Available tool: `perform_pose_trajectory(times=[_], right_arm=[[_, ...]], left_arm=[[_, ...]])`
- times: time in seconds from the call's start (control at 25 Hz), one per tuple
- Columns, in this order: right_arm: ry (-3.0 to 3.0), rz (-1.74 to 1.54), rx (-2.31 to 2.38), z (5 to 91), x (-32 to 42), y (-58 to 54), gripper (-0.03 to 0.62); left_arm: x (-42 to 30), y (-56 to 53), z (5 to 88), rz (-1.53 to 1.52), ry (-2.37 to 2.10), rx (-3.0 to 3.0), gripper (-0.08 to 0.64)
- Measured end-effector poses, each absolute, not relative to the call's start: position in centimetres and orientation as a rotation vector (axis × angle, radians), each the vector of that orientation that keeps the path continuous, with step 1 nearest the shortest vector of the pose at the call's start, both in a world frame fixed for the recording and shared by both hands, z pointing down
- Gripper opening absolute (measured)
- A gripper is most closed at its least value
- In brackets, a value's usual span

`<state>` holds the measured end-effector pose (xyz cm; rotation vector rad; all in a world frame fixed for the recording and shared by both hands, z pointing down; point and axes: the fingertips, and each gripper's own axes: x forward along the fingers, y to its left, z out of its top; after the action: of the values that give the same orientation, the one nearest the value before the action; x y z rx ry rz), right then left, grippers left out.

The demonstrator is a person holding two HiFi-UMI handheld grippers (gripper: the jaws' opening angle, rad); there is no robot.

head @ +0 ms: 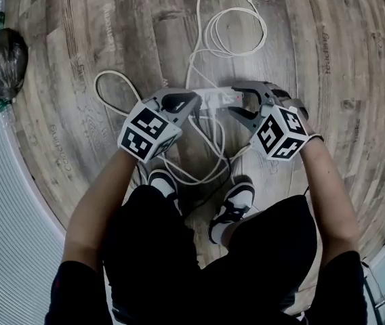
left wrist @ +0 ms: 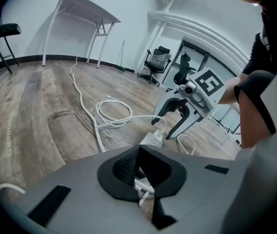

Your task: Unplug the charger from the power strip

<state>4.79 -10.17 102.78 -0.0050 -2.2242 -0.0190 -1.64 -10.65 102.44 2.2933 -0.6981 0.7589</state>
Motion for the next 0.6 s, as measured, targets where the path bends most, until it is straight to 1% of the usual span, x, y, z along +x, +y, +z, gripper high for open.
perform_pose_trajectory(times=[0.24,0.32,0.6], right_arm=[[-2.222,-0.048,-0.027,104.7,4.4,-10.2,0.188],[-2.226,-0.061,-0.026,104.8,4.2,-10.1,0.126],[-2.209,-0.118,-0.062,104.7,4.4,-9.8,0.108]], left_arm=[[-0.4,-9.6,104.5,0.819,-0.633,2.278,0.023],[-0.4,-9.4,104.6,0.828,-0.643,2.273,0.023],[-0.2,-9.5,104.6,0.817,-0.659,2.271,0.023]])
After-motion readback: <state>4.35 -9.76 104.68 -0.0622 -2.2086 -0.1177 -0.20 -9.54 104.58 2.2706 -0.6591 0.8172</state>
